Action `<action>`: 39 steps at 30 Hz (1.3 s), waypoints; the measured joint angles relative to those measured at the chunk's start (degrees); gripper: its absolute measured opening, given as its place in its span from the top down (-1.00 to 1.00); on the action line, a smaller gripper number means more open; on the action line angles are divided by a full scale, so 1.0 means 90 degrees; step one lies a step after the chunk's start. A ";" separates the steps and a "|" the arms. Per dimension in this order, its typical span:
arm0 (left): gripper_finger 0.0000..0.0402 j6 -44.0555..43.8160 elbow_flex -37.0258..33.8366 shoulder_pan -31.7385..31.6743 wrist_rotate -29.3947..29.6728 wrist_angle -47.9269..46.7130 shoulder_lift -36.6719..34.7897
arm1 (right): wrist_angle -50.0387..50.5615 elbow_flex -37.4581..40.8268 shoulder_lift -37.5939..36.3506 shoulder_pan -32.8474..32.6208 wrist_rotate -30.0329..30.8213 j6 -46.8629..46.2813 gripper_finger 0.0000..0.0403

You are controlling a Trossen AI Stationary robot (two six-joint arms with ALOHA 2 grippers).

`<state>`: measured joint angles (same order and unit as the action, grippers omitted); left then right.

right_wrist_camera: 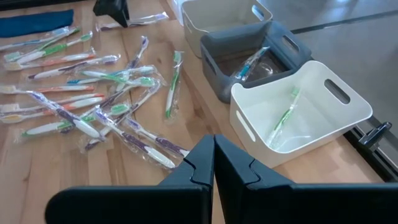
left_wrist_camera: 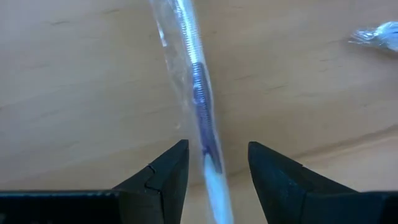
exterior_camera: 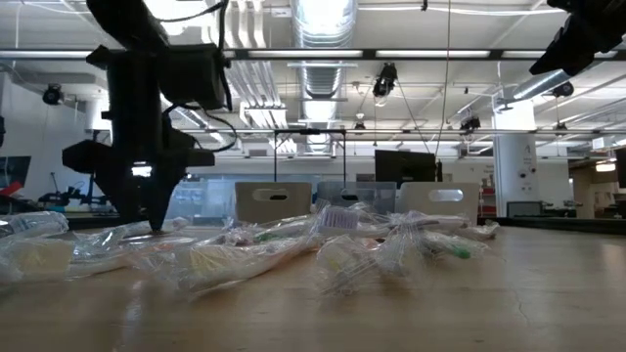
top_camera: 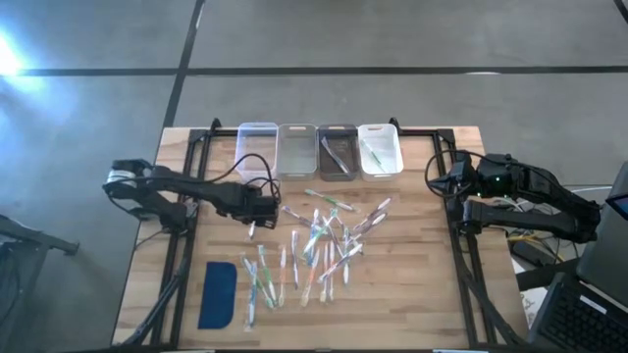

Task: Pick & Place Toothbrushes
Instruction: Put the purple toothbrush into the gray bin

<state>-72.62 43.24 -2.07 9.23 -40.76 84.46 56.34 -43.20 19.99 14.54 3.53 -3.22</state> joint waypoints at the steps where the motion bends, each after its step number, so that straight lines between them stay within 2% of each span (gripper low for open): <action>1: 0.14 -0.0021 -0.0068 -0.0018 0.0000 0.0144 0.0020 | 0.0001 0.0000 -0.0002 0.0000 0.0000 0.0000 0.96; 10: 0.16 -0.0081 -0.0344 -0.0136 0.0031 0.0561 0.0154 | 0.0000 0.0000 0.0000 -0.0002 0.0000 0.0000 0.96; 22: 0.54 -0.0060 -0.0363 -0.0143 0.0109 0.0506 0.0153 | 0.0000 0.0000 -0.0002 0.0000 0.0000 0.0000 0.96; 39: 0.77 0.0087 -0.0383 -0.0145 0.0097 0.0504 -0.0177 | 0.0000 0.0000 -0.0002 -0.0001 0.0000 0.0000 0.96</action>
<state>-71.84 39.79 -3.38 10.10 -36.22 82.86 56.34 -43.20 19.97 14.53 3.53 -3.22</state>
